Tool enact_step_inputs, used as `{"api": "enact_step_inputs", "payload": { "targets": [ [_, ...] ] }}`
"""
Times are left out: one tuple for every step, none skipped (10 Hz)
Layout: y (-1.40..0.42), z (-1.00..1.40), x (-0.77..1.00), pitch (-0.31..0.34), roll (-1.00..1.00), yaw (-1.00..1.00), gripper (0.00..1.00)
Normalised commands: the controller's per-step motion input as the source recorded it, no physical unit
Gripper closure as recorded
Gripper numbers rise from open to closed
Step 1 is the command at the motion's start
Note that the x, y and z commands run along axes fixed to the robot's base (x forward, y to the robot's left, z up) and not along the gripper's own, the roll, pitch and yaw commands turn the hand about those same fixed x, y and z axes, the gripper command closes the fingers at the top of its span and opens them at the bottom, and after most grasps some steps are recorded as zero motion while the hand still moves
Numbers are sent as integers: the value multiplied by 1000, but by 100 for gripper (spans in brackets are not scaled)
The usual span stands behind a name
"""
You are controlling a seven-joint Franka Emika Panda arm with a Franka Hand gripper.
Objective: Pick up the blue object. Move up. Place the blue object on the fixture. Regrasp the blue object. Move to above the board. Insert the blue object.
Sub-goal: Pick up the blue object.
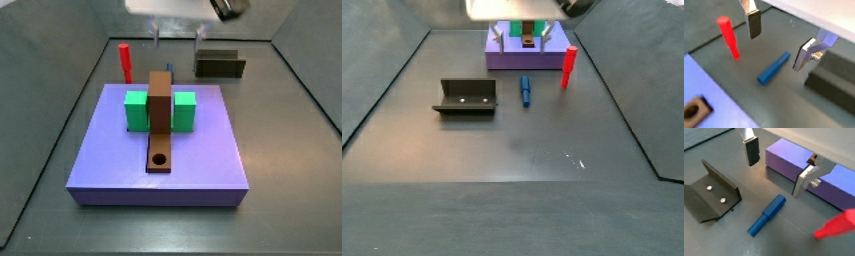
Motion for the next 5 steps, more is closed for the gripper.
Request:
{"api": "enact_step_inputs", "payload": {
  "targets": [
    [-20,-863,423,53,0,0,0],
    [-83,-743,6,0,79,120,0],
    [-74,-580,-74,-33,126,66,0],
    [-89,-471,-263,-120,137,46,0],
    [-40,-357,-246,-109,143,40,0]
  ]
}}
